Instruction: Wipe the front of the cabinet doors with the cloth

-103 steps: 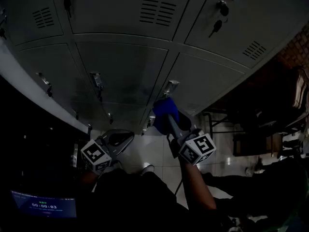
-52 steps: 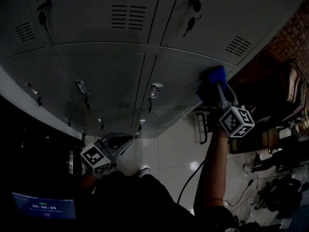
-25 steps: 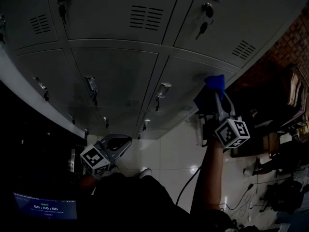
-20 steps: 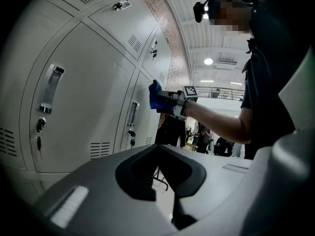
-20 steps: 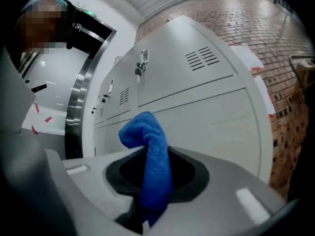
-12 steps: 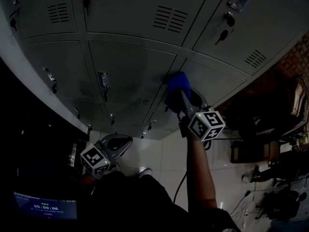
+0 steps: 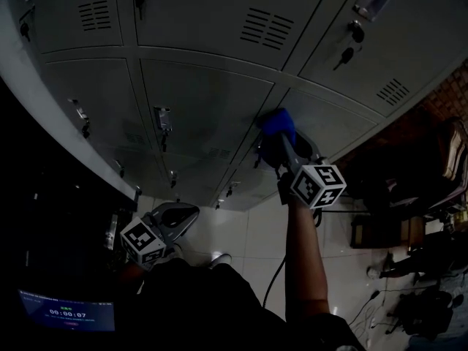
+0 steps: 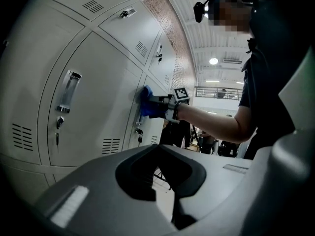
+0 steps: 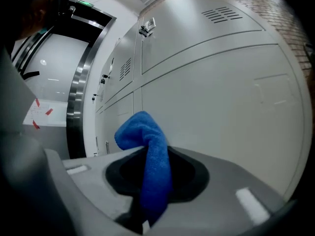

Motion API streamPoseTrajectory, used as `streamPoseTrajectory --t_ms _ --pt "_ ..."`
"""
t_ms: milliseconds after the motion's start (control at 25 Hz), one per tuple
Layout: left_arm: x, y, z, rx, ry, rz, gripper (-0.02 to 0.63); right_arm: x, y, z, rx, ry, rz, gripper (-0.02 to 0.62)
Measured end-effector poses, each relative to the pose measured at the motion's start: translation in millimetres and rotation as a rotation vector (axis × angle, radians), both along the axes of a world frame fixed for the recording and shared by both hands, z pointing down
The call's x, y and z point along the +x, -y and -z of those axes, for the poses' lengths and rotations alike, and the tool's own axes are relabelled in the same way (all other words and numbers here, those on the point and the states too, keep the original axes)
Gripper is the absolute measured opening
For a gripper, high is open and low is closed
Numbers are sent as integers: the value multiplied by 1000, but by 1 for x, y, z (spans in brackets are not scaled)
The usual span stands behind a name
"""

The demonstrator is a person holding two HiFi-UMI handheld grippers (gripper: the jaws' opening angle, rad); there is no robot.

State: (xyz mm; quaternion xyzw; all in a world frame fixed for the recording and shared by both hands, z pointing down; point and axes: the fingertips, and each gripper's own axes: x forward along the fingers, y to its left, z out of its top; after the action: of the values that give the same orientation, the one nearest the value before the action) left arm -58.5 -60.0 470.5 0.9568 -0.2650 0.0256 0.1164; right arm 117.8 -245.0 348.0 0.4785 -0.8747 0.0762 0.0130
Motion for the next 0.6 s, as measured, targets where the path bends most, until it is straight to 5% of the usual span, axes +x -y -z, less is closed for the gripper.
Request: streamPoseTrajectory --t_ms 600 --pt "39 3 0 4 4 -80 2 138 -7 4 6 2 -245 83"
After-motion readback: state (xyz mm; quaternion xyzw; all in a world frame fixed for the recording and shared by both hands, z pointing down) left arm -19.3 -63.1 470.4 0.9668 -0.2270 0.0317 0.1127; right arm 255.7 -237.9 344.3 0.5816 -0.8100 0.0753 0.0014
